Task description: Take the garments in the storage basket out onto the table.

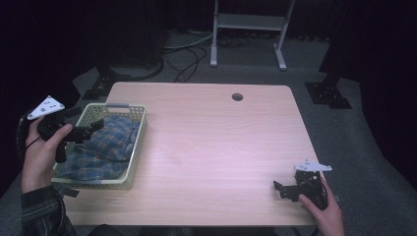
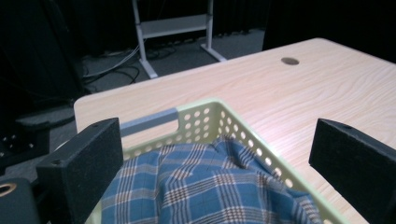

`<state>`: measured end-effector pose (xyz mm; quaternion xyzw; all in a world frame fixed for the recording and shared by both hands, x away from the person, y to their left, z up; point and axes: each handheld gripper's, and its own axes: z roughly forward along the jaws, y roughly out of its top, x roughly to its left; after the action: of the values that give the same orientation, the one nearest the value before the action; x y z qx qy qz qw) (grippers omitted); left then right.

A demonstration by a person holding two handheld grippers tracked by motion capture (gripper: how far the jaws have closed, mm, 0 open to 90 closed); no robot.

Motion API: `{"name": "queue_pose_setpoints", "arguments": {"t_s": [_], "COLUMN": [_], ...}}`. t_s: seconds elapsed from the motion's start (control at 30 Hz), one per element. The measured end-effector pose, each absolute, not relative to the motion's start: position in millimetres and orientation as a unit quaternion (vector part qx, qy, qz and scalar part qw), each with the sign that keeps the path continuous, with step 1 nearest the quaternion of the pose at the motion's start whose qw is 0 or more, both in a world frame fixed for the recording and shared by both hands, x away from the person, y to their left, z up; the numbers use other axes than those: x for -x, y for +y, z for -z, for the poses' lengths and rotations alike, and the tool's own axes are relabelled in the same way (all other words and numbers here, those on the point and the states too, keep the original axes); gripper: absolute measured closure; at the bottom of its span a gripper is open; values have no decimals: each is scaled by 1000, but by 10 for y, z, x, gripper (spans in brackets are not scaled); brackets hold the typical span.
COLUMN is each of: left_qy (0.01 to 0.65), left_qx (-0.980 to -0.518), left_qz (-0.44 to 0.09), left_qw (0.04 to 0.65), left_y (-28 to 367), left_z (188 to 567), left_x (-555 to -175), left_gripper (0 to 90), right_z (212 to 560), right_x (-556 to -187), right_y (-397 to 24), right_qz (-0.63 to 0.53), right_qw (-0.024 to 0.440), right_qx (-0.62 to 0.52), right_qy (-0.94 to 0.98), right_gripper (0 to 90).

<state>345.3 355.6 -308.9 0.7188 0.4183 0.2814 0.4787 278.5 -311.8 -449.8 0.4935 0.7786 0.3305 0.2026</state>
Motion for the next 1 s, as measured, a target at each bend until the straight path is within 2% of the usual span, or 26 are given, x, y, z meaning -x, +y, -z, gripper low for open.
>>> {"name": "queue_pose_setpoints", "arguments": {"t_s": [1.0], "left_qy": [436], "left_qx": [-745], "left_qz": [-238], "left_qw": [445], "left_y": [3582], "left_z": [3428], "left_x": [-3634], "left_gripper": [21], "right_z": [4498], "right_x": [-2785], "right_y": [-3118], "right_qz": [-331], "right_qw": [203], "right_qx": [-494], "right_qy": [779], "right_gripper": [0]}}
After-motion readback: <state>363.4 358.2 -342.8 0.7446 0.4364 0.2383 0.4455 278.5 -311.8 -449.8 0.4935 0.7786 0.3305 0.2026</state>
